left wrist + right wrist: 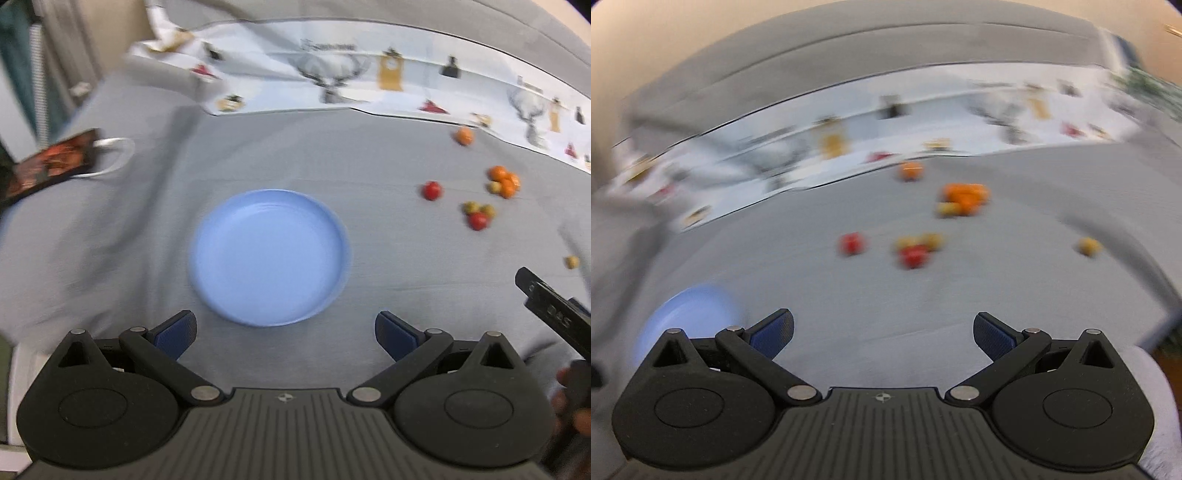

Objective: Organize fruits
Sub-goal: 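Grasp a red cherry tomato with the left tool while the right tool grasps a yellow fruit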

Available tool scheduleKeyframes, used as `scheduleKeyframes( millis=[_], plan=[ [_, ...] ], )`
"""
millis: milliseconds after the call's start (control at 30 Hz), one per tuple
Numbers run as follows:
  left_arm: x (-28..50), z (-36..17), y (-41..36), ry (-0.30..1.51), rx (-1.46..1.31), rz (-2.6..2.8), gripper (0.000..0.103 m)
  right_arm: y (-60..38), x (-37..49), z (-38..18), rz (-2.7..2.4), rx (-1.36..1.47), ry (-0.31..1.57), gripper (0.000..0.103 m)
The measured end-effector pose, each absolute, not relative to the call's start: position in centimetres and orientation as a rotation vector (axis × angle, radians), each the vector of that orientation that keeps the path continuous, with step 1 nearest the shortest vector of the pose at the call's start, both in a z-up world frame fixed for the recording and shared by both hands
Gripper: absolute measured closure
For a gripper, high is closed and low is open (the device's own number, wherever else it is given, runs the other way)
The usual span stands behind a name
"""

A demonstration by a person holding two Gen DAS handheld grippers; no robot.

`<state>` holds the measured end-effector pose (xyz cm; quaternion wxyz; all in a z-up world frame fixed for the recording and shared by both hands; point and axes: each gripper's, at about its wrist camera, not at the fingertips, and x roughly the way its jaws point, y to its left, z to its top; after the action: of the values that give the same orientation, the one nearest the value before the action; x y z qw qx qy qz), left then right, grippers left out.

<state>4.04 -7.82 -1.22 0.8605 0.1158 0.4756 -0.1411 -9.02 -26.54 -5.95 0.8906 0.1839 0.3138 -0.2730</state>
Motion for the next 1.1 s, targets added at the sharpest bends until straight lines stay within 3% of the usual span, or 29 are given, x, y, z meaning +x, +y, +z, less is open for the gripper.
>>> scheduleKeyframes(
  millis=[267,633,1000,1033,1067,1100],
  plan=[
    [9.6,-4.7,-17.2,1.046,0.316,-0.368,0.000,-38.0,-8.1,-11.6,-0.947,0.415,0.631,0.000],
    [20.3,-14.7,-31.0,1.145,0.344,-0.436,0.000,-53.2,-5.8,-19.2,-1.255,0.580,0.739,0.000],
    [24.4,-19.4,-35.8,1.214,0.379,-0.373,0.001,-53.6,-5.4,-19.8,-1.330,0.543,0.699,0.001],
    [24.6,-19.3,-35.6,1.219,0.359,-0.365,0.004,-53.7,-5.4,-19.6,-1.330,0.546,0.697,0.001],
    [24.6,-19.0,-35.4,1.220,0.327,-0.369,0.020,-53.6,-5.5,-19.5,-1.325,0.554,0.694,0.004],
    [24.5,-18.5,-35.3,1.219,0.303,-0.385,0.044,-53.5,-5.7,-19.1,-1.328,0.558,0.679,0.024]
  ],
)
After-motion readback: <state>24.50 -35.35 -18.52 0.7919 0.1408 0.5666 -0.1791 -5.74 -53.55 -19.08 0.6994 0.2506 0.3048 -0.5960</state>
